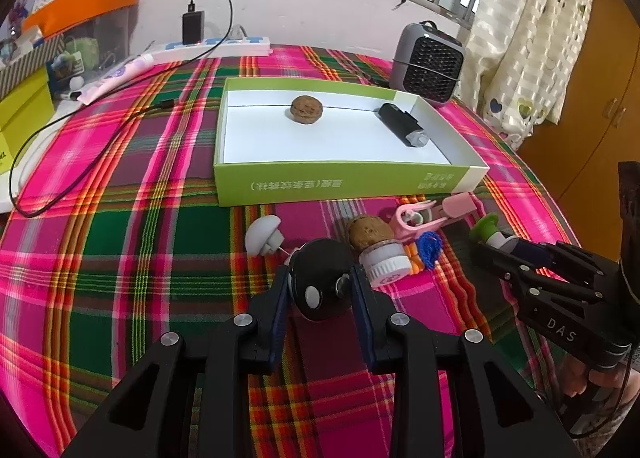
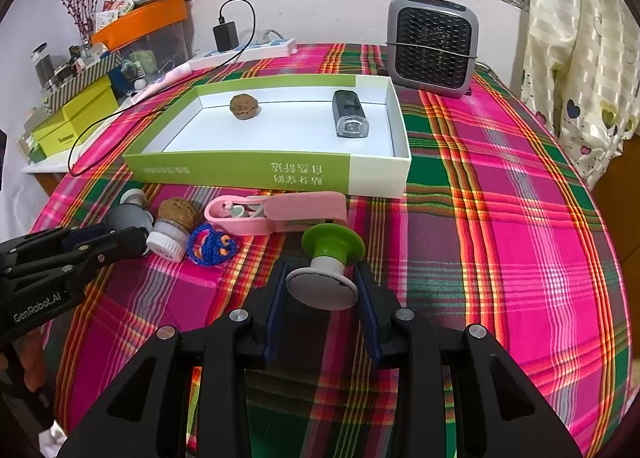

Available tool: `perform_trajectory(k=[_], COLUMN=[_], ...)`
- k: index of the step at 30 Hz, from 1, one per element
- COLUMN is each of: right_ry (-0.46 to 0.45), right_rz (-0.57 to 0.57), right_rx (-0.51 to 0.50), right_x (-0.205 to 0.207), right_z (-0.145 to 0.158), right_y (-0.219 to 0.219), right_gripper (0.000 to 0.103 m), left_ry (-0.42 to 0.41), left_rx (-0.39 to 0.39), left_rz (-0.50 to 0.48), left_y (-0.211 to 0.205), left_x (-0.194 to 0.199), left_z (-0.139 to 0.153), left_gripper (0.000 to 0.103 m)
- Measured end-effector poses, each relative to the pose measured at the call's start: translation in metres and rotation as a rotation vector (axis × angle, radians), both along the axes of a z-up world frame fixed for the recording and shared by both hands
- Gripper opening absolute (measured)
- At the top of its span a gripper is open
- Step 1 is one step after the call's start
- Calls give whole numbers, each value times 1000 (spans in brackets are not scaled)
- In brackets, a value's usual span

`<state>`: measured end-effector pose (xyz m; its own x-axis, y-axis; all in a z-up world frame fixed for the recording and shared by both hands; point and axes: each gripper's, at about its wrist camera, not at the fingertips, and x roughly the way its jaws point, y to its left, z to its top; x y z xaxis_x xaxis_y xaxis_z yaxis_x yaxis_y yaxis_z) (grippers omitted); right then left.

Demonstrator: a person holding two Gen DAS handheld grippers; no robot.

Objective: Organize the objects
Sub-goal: 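Lift and carry the black disc with the left tool while the right tool carries the spool to the tray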

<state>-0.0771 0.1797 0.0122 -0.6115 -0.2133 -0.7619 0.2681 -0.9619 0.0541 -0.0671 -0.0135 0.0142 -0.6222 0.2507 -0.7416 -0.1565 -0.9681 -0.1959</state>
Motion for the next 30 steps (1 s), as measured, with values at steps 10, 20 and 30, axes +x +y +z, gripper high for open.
perform_trajectory(k=[10,20,30], right_ry=[-6,-15,-16], right_rz=[9,13,-2], right_rx=[-19,-9,-10], right_x=[10,12,7], right_z=[-1,-5,-5], right_y=[6,5,5], right_gripper=[35,35,36], left_ry=[-6,-16,-11], left_rx=[6,25,17], left_rz=[-27,-37,-28], left_y=[7,8,11], left_x=[12,13,7], left_z=[-1,-5,-5], left_gripper=[27,27,28])
